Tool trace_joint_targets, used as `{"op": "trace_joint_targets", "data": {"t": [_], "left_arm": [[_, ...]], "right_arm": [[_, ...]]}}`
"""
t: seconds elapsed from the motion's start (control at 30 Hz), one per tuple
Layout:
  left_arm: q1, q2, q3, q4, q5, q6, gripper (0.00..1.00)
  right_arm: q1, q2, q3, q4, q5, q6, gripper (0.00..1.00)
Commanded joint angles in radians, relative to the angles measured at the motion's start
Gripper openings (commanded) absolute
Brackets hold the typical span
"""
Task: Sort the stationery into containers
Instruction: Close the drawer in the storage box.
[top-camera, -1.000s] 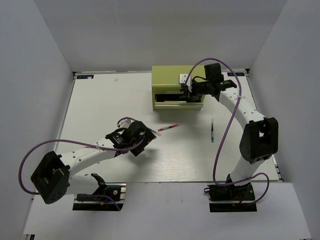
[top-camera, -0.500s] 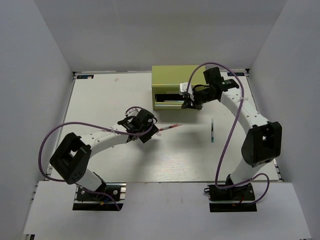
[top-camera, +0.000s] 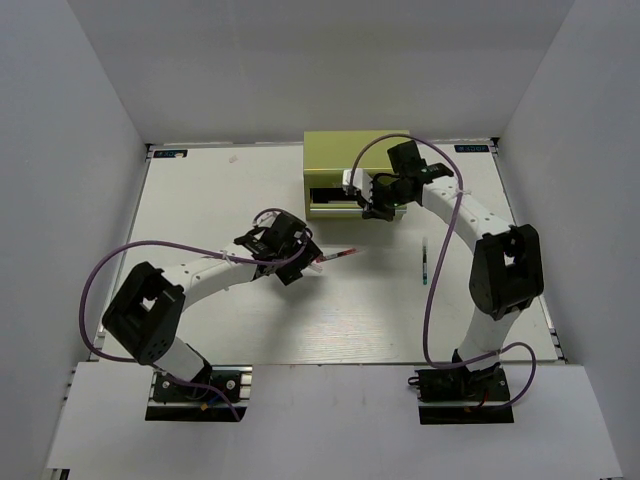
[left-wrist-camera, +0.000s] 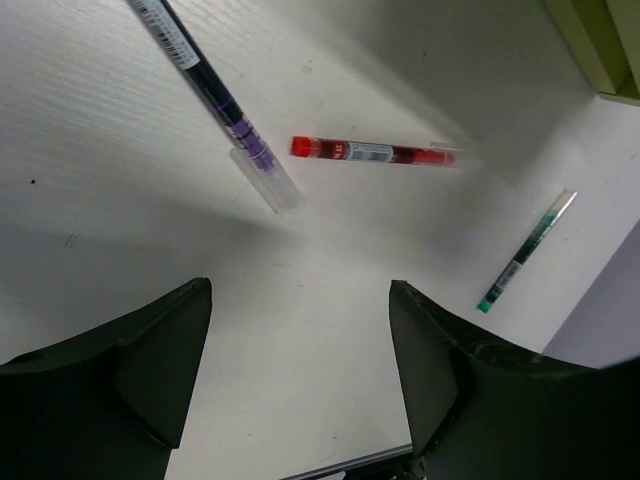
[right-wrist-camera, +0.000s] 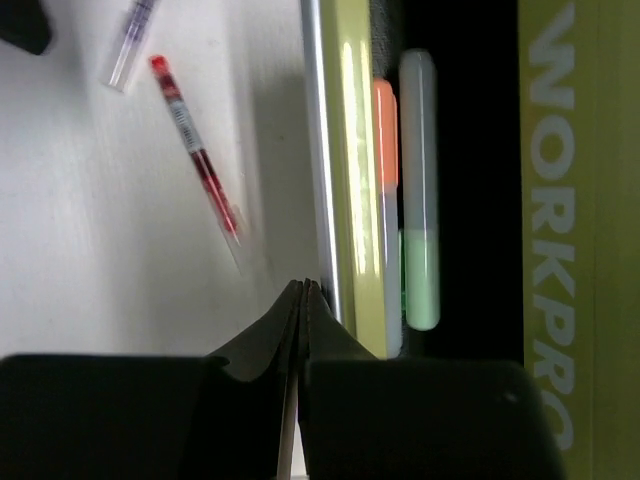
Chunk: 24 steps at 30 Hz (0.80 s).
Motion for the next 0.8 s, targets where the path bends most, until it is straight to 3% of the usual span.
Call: {"op": "trace_joint_targets", "data": {"t": [0.0,0.17,0.43,0.67,0.77], "left_arm": [[0.008,-0.048,-0.005,0.049,0.034,0.013,0.82],[0.018,-0.048,-0.014,0.129,0.055,0.022,0.8],[0.047,-0.007,-0.014,0.348,0.095,0.042,0.7],[0.067,0.123,0.046,0.508,0.106,0.033,0.66],[0.077,0.194,0.056,0.62,0.106,0.011,0.59]], "right_arm": [[0.015,0.009,0.023,0.149,0.119,0.109,0.0],[0.027,0.031,0.03,0.296,0.302,0.213,0.0],[0.03,0.065,0.073,0.367,0.445,0.256,0.0],[0.021,0.023,0.04,0.352,0.415,0.264,0.01],[0.019,-0.059,-0.044,0.292,0.262,0.235,0.11]]}}
